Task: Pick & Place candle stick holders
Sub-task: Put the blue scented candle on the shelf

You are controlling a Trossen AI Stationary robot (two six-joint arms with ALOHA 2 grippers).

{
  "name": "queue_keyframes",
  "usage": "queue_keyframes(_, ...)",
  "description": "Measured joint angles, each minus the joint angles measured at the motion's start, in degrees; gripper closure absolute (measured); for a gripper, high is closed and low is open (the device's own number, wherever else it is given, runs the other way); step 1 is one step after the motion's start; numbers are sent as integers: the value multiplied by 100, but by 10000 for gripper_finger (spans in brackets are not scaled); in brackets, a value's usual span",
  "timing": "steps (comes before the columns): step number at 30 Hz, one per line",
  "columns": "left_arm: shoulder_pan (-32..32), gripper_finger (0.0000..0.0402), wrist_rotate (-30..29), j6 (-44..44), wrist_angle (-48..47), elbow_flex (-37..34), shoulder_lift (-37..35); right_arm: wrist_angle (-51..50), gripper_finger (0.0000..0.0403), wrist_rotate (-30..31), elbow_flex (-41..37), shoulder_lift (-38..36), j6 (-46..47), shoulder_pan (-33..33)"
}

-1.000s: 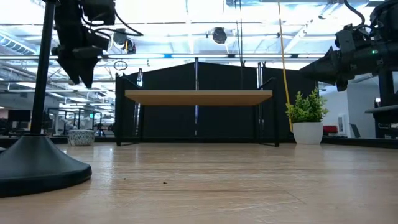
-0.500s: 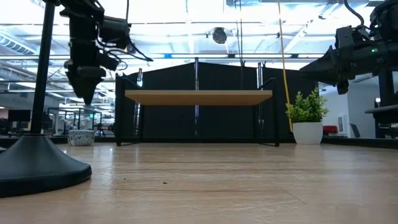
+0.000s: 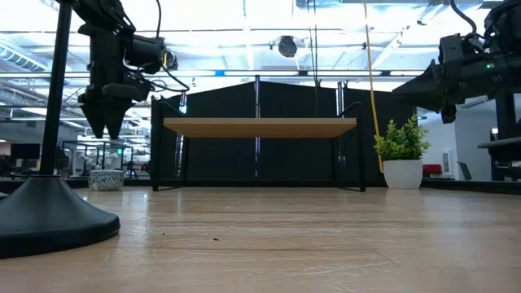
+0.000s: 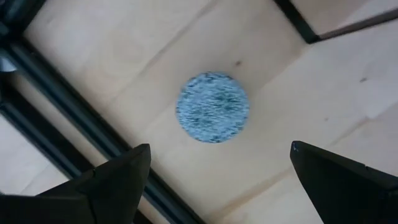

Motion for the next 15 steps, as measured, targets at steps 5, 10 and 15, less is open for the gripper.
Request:
queue_keyframes(5,328,11,136,192,89,-3,-2,0,314,0,0,-1,0,0)
queue_keyframes(10,501,11,300,189,719,-290,-4,0,314,0,1,-1,2,1)
queue_keyframes(15,583,11,317,26,1031,-696,-3,0,314,0,0,-1,2,-1)
